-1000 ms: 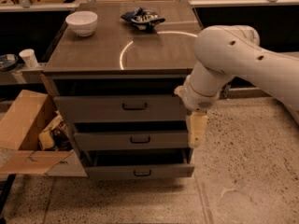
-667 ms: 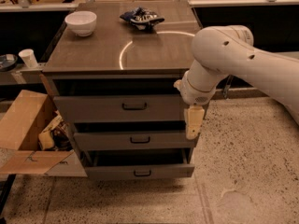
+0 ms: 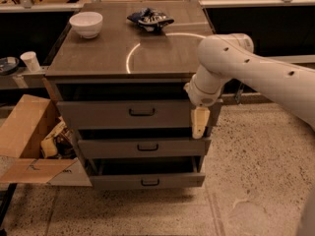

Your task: Open top drawer

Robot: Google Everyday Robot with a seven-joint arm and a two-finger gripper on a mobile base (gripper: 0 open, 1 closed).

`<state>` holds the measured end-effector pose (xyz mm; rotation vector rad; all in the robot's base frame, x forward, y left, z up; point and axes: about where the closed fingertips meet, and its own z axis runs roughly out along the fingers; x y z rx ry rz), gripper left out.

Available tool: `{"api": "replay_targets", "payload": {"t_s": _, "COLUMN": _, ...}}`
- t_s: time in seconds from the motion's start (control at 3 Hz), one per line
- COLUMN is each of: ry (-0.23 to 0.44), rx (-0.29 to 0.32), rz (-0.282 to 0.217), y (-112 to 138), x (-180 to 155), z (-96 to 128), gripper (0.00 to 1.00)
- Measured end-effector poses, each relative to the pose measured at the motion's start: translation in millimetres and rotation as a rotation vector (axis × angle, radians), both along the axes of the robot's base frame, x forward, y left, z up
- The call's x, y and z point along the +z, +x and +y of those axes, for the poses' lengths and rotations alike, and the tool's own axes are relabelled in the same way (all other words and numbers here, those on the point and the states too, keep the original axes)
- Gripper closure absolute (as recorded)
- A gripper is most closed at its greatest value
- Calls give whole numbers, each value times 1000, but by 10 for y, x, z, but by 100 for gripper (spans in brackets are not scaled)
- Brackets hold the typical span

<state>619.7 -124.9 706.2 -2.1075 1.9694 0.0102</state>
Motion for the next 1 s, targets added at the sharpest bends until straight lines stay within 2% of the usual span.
{"api": "replay_targets", "payload": {"t_s": 0.67, "ry": 17, "rx": -15, "rz": 75, "y": 283, "x": -516, "z": 75, "gripper": 0}}
{"api": "replay_targets", "payload": {"t_s": 1.0, "ry": 40, "rx": -15, "rz": 113, "y": 280, "x": -721, "z": 140, "gripper": 19}}
